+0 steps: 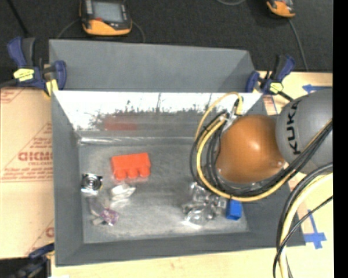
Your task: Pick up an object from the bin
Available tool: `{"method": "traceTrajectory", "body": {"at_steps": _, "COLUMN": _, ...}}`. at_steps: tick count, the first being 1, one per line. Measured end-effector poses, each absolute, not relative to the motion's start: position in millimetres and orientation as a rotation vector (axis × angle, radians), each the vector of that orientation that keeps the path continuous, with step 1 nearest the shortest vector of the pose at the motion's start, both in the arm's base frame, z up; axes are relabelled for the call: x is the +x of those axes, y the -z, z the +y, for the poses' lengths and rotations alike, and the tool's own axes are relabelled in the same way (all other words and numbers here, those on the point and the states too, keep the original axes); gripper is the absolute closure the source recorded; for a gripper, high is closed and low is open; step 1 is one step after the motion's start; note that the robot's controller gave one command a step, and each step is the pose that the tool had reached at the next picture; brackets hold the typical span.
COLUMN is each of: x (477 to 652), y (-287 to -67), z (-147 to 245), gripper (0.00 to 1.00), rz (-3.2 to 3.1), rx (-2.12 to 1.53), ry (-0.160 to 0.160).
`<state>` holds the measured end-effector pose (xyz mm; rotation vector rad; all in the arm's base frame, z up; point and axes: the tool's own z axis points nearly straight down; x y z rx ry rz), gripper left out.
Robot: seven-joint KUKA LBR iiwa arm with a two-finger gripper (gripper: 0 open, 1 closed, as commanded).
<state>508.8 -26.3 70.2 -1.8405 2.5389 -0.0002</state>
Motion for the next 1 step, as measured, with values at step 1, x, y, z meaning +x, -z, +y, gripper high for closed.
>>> {"method": "traceTrajectory", "body": {"at_steps": 1, "x": 510.7, "y": -145.9, "z": -26.7, "gripper": 1.0, "rz": 2.542, "rx": -1.836, "ry": 0.006}}
